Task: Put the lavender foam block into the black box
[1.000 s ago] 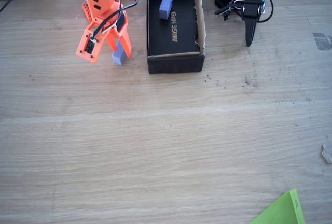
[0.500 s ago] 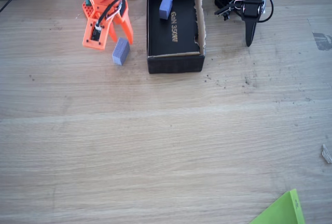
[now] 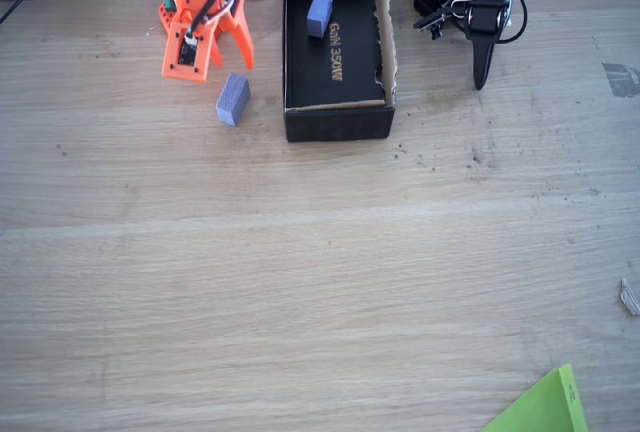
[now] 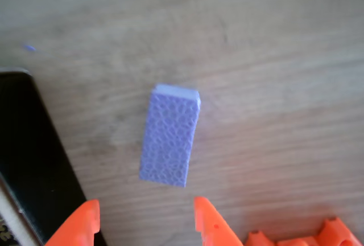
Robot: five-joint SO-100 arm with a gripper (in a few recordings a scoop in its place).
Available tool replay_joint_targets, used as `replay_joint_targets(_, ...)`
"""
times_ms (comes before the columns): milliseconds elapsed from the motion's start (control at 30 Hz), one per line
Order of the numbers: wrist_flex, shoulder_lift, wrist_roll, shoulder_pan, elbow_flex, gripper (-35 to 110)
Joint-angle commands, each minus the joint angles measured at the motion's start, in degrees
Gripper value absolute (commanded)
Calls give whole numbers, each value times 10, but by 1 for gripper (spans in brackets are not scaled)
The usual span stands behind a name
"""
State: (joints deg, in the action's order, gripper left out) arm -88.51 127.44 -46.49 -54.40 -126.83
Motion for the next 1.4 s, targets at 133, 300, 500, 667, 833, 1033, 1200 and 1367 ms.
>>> replay_joint_targets(133, 8, 48, -25, 4, -23, 21)
replay_joint_targets(300, 10, 64, -36, 7, -31, 21)
replay_joint_targets(500, 14, 57, -38, 7, -34, 22)
replay_joint_targets(667, 19, 31, -43, 11, -33, 20)
replay_joint_targets(833, 23, 4, -51, 15, -30, 19)
replay_joint_targets(1033, 28, 4, -47, 13, -33, 20)
replay_joint_targets(1200, 35, -5, -47, 13, -34, 20)
replay_joint_targets(1367, 43, -9, -48, 11, -34, 23)
